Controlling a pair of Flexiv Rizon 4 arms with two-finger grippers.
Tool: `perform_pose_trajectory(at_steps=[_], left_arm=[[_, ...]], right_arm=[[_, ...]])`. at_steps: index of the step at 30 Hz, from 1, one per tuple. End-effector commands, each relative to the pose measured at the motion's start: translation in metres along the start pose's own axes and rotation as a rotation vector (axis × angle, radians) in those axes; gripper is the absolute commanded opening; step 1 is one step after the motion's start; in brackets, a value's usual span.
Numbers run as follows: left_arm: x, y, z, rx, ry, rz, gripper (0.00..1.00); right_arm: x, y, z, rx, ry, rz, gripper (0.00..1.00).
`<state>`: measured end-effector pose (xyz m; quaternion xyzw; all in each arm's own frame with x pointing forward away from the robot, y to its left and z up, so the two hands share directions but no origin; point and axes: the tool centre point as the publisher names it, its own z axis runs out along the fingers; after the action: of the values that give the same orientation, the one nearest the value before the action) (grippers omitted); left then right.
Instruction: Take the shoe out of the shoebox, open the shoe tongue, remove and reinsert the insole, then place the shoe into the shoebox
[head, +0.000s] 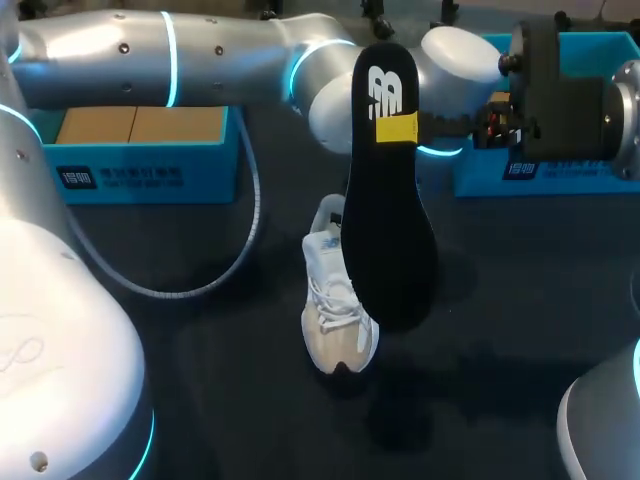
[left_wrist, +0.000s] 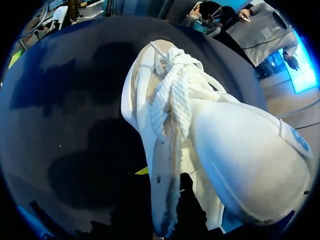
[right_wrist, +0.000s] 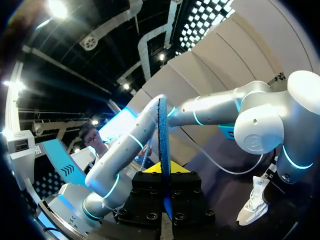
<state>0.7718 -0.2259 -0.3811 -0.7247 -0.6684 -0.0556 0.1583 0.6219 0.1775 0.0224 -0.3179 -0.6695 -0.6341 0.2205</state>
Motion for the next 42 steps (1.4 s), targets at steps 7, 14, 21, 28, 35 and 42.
perform_pose_trajectory(at_steps=[7,14,21,28,35,42], left_arm=[[-0.008,0.003,0.02,0.025,0.029,0.0,0.0],[-0.009,0.003,0.025,0.04,0.041,0.013,0.48],[-0.005,0.0,0.014,0.036,0.004,0.016,1.0],[-0.002,0.001,-0.005,0.005,-0.059,0.009,1.0],[-0.002,0.008,-0.019,0.015,-0.134,-0.006,1.0],[-0.005,0.015,-0.04,0.006,-0.223,-0.016,1.0]], right_arm=[[0.0,0.0,0.002,-0.001,-0.001,0.0,0.0],[0.0,0.0,0.002,-0.001,-0.001,0.0,0.0],[0.0,0.0,0.002,-0.001,-0.001,0.0,0.0],[0.0,0.0,0.002,-0.001,-0.001,0.0,0.0],[0.0,0.0,0.002,-0.001,-0.001,0.0,0.0],[0.0,0.0,0.002,-0.001,-0.001,0.0,0.0]])
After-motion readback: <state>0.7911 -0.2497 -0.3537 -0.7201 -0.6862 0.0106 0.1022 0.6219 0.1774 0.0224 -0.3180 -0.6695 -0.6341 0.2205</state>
